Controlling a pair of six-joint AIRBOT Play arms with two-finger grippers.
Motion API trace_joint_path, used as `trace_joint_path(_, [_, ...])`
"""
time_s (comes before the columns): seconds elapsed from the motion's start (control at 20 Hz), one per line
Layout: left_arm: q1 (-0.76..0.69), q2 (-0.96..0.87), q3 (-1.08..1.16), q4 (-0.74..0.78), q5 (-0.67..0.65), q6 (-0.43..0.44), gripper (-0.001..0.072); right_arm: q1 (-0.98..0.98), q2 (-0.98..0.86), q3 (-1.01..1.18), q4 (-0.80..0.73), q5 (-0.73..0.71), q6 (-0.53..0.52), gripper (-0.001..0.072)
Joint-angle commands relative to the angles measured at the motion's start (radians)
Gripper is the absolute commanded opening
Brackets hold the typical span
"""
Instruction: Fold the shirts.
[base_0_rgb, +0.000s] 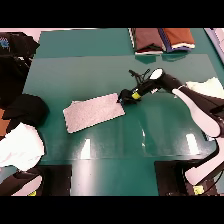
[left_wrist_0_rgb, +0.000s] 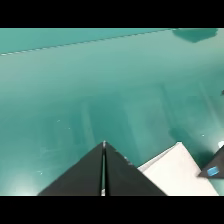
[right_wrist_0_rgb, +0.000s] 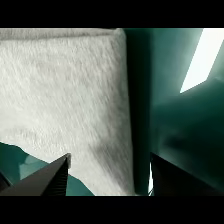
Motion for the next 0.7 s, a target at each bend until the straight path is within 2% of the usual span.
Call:
trace_joint_path(0.0, [-0.002,0.001,0.000,-0.009,0.005,0.000,0.0021,0.074,-0.063,-0.009,0.093,-0.075,-0.023,0.0548])
trace_joint_path(0.05, [-0.002,0.001,0.000,-0.012,0.005,0.000,0.0021,0.098,-0.071,-0.009,0.092,-0.099,-0.026,0.0490])
trace_joint_path(0.1, [-0.002,0.000,0.000,-0.030,0.005,0.000,0.0021,0.116,-0.071,-0.009,0.089,-0.126,-0.050,0.0356])
trace_joint_path(0.15, [-0.002,-0.001,0.000,-0.060,0.005,0.003,0.0021,0.129,-0.064,-0.009,0.092,-0.152,-0.083,0.0212])
trace_joint_path(0.2, [-0.002,-0.001,-0.005,-0.094,0.007,0.016,0.0021,0.136,-0.048,-0.009,0.090,-0.181,-0.121,0.0010])
trace_joint_path(0.4, [-0.082,-0.001,-0.056,-0.113,0.031,0.015,0.0020,0.063,0.074,-0.009,0.055,-0.284,-0.137,0.0013])
trace_joint_path(0.5, [-0.158,-0.001,-0.084,-0.113,0.054,0.015,0.0020,-0.043,0.163,-0.009,-0.014,-0.299,-0.136,0.0013])
trace_joint_path(0.65, [-0.263,-0.006,-0.094,-0.113,0.097,0.014,0.0020,-0.282,0.291,-0.009,-0.060,-0.248,-0.135,0.0013])
